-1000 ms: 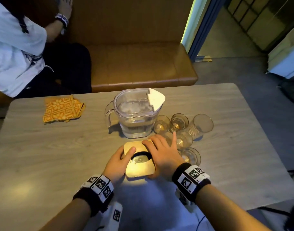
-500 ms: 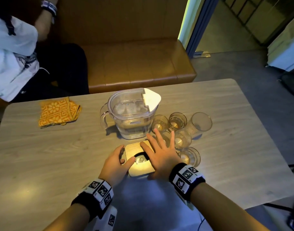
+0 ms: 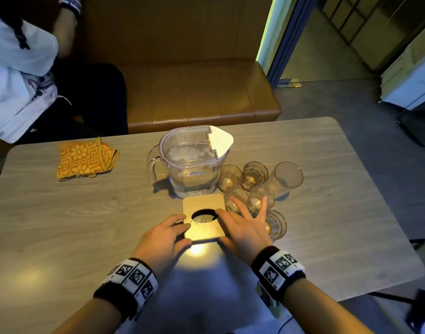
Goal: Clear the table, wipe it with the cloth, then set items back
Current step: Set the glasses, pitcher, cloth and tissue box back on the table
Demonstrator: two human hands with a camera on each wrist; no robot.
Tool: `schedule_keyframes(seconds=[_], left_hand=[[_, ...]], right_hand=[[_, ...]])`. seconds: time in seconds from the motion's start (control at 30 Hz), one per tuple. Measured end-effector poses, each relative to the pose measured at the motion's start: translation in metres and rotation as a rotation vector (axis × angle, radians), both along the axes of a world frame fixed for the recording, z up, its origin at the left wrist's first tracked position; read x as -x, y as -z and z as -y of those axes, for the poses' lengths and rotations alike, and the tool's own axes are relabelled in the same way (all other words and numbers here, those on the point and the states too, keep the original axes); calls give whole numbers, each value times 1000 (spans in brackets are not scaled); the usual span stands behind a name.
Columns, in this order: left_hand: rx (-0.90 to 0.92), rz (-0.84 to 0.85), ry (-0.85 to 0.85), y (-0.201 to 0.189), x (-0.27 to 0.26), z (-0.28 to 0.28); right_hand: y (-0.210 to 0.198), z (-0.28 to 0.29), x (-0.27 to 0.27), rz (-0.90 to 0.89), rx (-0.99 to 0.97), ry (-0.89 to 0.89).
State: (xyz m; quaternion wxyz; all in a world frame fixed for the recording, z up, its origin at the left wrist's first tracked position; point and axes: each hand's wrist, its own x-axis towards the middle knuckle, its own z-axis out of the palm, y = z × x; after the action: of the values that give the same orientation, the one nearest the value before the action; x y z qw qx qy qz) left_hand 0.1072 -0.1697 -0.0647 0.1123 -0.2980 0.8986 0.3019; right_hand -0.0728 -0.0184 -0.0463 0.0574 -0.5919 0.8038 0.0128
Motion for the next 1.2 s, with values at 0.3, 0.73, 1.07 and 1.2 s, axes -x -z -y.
schedule_keyframes(seconds=[0.3,0.73,1.07,1.2], left_hand=[[47,-36,-5,4,6,6],[121,-84,-66,9,0,-8],[170,-49,-79,-2,4,-22],[345,-326,-47,-43,21,-26]], right_hand=[[1,8,7,165,-68,98],[13,-22,15,209,-259,135],[-1,25,44,352,-201,135],[-12,19,44,312,-42,149]])
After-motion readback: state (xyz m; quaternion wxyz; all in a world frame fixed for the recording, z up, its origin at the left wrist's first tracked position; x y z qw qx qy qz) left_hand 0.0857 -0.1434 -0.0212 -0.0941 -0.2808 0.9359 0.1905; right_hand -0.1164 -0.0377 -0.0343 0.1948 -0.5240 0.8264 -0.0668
